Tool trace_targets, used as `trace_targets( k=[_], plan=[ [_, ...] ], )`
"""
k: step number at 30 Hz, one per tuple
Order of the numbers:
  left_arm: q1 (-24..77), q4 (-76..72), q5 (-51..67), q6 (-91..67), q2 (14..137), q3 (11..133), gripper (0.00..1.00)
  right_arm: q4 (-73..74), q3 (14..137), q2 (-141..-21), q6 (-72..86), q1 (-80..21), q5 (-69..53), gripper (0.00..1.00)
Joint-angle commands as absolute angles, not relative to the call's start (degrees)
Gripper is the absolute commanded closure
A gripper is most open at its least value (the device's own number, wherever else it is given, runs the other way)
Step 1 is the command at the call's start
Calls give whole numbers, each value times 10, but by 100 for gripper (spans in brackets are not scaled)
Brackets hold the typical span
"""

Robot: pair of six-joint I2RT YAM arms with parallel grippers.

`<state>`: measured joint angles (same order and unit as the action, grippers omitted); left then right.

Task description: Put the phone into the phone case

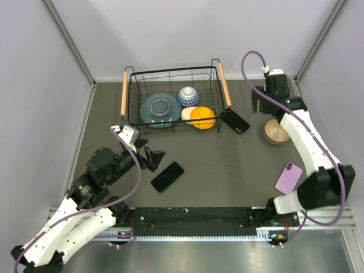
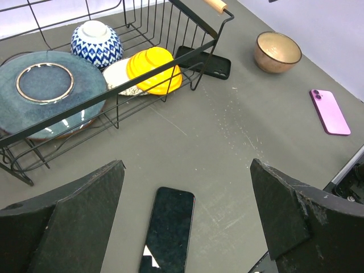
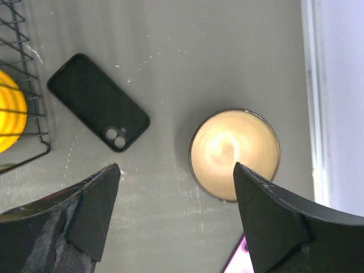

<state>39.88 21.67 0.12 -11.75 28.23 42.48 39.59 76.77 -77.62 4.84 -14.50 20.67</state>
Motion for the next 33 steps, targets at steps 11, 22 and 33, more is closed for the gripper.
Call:
trace_targets(
  k=[11, 22, 33],
  plan=[
    [401, 200, -32, -100, 249, 407, 2, 398, 973, -1081, 83, -18, -25, 61],
    [401, 196, -43, -98, 253, 405, 2, 424, 943, -1123, 311, -25, 70, 62],
    [401, 202, -62, -98, 265, 407, 3, 435, 882, -1087, 433, -62, 140, 59]
  ],
)
